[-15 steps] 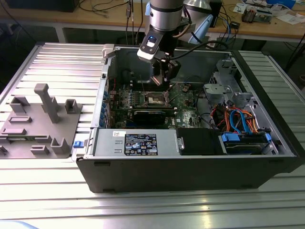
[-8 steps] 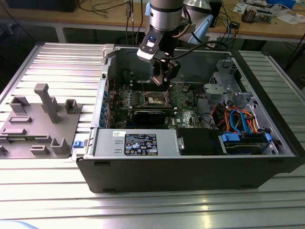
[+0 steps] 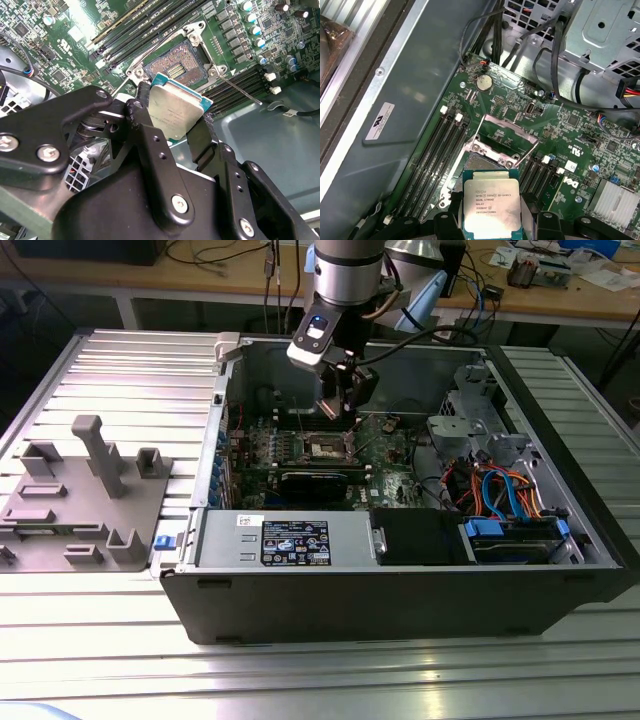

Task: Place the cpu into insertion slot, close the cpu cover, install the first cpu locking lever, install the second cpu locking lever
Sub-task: 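Place the cpu into insertion slot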

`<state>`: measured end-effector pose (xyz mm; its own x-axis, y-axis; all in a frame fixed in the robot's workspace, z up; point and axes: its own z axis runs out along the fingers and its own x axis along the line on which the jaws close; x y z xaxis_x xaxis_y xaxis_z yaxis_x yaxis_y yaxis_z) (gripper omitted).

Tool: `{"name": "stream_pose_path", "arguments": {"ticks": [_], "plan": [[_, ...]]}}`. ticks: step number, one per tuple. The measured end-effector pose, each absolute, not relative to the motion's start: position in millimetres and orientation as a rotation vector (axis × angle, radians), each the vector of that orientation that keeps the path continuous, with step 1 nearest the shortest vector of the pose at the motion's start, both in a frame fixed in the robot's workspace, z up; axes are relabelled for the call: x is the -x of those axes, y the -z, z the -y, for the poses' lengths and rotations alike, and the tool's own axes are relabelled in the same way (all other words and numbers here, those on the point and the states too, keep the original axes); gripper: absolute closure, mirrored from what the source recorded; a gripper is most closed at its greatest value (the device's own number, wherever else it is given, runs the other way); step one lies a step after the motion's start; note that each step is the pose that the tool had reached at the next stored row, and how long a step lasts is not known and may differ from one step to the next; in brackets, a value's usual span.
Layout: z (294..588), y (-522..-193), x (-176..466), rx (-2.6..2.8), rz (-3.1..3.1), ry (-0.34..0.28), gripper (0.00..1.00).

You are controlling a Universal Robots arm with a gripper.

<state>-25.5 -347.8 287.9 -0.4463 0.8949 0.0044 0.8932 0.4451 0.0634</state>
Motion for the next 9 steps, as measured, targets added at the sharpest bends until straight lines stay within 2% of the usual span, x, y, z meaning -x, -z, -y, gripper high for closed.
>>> {"name": "stream_pose_path", "arguments": {"ticks": [9], "plan": [[347.8, -287.7, 25.5, -1.642, -2.642, -0.088, 0.46]]}}
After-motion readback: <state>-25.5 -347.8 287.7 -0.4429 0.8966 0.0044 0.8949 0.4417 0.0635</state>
